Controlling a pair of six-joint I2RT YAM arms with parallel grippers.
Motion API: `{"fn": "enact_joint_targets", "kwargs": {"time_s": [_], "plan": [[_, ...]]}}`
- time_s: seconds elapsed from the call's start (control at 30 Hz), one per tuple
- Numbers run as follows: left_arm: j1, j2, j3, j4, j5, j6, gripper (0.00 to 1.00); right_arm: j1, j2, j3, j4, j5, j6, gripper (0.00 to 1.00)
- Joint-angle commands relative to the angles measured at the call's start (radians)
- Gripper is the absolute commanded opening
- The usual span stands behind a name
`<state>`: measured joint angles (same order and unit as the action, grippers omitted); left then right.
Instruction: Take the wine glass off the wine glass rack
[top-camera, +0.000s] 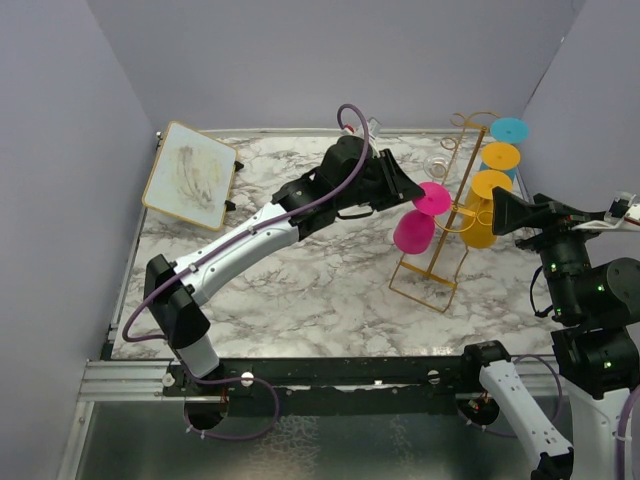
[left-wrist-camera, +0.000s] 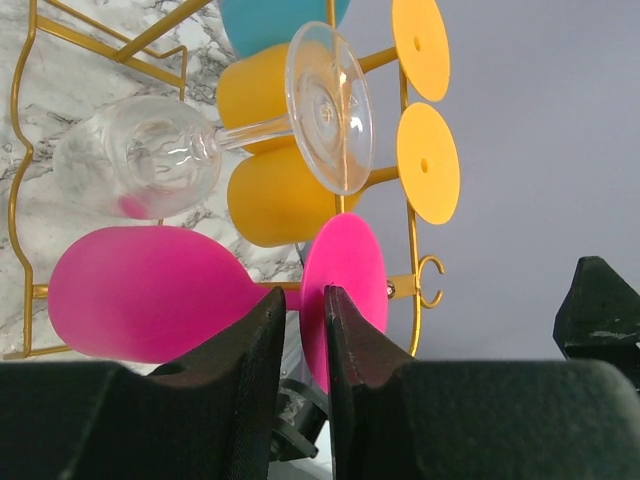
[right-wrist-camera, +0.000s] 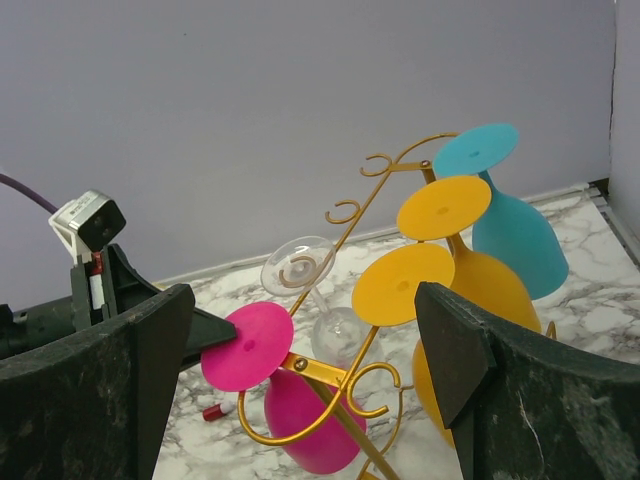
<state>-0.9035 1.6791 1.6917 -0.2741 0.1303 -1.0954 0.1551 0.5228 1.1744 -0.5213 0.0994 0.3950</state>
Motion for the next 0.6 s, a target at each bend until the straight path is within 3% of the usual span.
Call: {"fn": "enact_joint_targets", "kwargs": {"time_s": [0.0, 0.57], "plan": [[-0.006, -0.035, 0.019, -0.039, -0.001, 0.037, 0.24, -0.005, 0.008, 0.008, 0.014, 0.011, -0.002, 0.93], [-0.011, -0.062, 0.009, -0.039, 0.000, 0.047, 0.25, -0.005, 0.009, 0.004, 0.005, 0.003, 0.015, 0.93]]}}
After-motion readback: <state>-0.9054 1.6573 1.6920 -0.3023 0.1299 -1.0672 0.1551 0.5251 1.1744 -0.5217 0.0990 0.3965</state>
